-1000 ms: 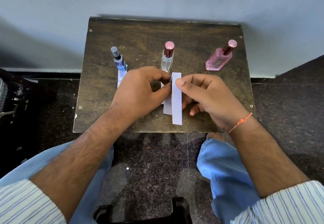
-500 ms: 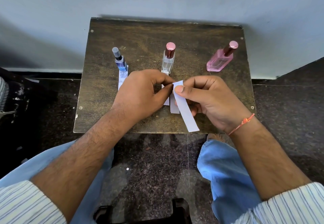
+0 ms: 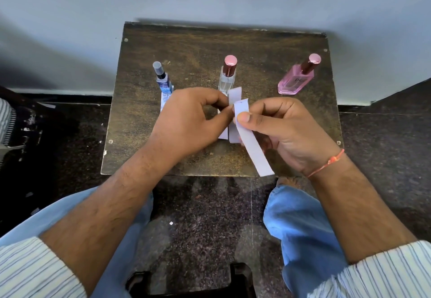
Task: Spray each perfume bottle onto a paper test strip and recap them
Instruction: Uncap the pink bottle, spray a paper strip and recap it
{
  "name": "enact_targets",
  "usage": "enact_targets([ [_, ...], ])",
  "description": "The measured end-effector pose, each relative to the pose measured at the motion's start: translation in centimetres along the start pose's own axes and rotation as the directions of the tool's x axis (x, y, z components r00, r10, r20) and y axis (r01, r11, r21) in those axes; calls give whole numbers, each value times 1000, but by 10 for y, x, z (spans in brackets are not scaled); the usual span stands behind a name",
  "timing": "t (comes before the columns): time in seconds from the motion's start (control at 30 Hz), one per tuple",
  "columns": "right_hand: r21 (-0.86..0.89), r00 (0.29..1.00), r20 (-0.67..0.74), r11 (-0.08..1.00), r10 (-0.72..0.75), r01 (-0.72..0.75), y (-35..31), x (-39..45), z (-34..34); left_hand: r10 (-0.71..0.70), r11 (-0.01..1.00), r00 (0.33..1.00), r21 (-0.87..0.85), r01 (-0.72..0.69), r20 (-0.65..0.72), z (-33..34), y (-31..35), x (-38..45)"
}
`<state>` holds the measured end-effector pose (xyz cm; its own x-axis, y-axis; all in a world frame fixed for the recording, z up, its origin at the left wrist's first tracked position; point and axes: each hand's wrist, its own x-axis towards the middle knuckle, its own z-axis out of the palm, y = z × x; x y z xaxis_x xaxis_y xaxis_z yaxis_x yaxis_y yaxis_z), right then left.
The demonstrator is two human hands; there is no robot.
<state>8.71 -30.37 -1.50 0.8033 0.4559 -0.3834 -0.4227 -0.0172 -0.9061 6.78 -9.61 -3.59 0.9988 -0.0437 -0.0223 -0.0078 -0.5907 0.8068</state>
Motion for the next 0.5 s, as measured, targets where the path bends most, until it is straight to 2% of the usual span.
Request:
enact_targets([
  [0.1,-151,991,-116,987,-63,45,4,3,-6,-104,966,989,-227,125,103,-2,-1,5],
  [0.17,-207,981,-173,977,-89,52,1,3,-10,-170,926,970,-308,218,175,-6,-5,9],
  [0.33,-232,953,-291,972,-84,15,3,6,-19,-217,845,940,-431,316,265,-9,-5,9],
  [0.5,-264,961,-260,964,-96,25,6,7,-15,-202,846,912,-405,347,358,-8,-3,8],
])
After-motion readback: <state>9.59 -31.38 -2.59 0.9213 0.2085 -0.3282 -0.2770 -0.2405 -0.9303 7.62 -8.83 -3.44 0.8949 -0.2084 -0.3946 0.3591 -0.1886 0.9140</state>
